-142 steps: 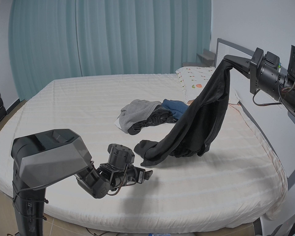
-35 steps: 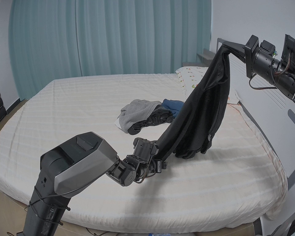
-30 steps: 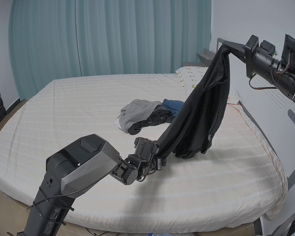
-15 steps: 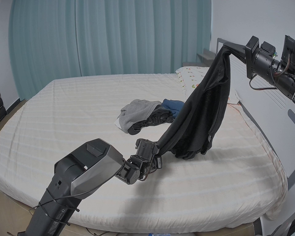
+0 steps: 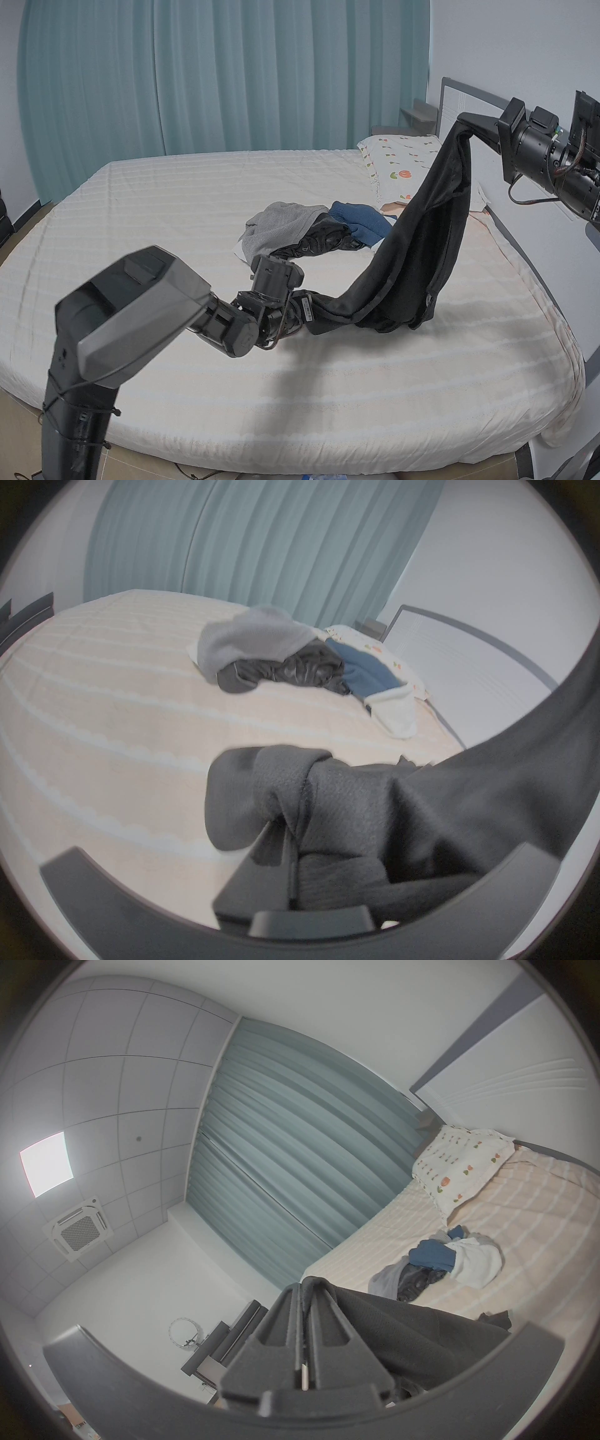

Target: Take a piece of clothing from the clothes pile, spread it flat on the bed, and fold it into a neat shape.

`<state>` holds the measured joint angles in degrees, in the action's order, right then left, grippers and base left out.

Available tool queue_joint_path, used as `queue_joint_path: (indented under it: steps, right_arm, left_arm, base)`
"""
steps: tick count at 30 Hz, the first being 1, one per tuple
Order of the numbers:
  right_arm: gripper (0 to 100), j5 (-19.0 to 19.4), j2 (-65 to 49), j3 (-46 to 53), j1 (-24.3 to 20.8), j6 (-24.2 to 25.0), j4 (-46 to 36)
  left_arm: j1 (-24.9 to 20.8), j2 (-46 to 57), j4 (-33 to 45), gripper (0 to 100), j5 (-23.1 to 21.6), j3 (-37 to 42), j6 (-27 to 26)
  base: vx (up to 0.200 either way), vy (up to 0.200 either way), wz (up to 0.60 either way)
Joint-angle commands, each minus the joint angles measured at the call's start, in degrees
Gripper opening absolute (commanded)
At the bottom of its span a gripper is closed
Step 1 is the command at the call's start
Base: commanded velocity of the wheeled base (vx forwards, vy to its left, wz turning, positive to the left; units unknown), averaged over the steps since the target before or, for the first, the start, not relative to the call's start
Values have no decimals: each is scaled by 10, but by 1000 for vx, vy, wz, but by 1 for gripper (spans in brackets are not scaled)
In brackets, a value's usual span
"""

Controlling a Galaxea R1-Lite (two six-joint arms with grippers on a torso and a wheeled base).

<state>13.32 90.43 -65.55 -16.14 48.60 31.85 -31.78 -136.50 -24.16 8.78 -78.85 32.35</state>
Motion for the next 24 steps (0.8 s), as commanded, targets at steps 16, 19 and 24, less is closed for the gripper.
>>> queue_joint_path:
  steps: [16, 19, 24]
  right_arm:
    - [0, -97, 48, 31, 25, -40, 88]
    - [0, -98, 49, 20, 30, -38, 120]
    - [0, -91, 53, 45, 30, -32, 150]
  left_arm:
    - [44, 420, 226, 0, -174, 99, 82]
    - [44, 417, 222, 0, -168, 103, 81]
    - [52, 391, 233, 0, -174, 119, 88]
  base:
    - [0, 0, 0]
    - [0, 0, 0]
    - [0, 0, 0]
